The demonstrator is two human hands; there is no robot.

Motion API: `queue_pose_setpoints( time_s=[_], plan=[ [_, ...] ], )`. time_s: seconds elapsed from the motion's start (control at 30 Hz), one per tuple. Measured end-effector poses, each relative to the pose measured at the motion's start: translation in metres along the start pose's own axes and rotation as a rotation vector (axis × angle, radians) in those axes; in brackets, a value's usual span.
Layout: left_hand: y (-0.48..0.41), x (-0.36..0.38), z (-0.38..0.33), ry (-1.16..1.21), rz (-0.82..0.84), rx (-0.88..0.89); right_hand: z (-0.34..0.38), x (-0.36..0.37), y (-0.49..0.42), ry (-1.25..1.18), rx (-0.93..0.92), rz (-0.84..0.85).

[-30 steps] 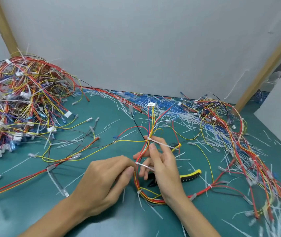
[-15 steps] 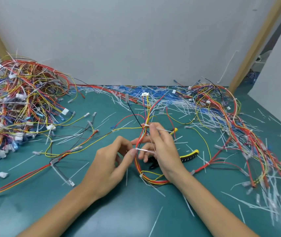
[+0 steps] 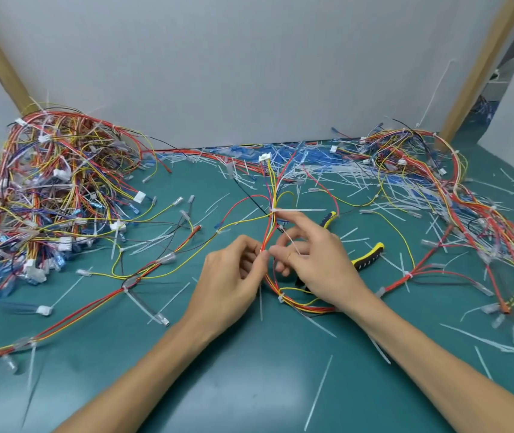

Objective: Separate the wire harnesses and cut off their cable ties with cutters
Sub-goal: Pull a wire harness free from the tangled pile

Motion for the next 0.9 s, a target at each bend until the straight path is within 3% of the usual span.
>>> queue_pose_setpoints(
  time_s=[0.23, 0.4, 0.67, 0.9],
  plan=[
    [0.002, 0.001, 0.001, -0.150, 0.022, 0.125, -0.003, -0.003, 0.000, 0.140, -0.082, 0.016],
    [0.002, 0.005, -0.003, -0.190, 0.069, 0.110, -0.003, 0.002, -0.002, 0.223, -0.107, 0.020],
    [-0.002, 0.005, -0.008, -0.553, 0.023, 0.110, -0.001, 0.008, -0.004, 0.298, -0.115, -0.005],
    [-0.002, -0.002, 0.001, -0.227, 0.030, 0.108, -0.003, 0.008, 0.002, 0.004, 0.000, -0.160]
  ],
)
Point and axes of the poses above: each hand's wrist, its own y-axis away from the middle knuckle, its own x-axis out of the palm, z = x × y, the point moved 1 cm from there along -y, towards the middle knuckle, and after that the axes turned 7 degrees about -y, right-handed, at the moved point
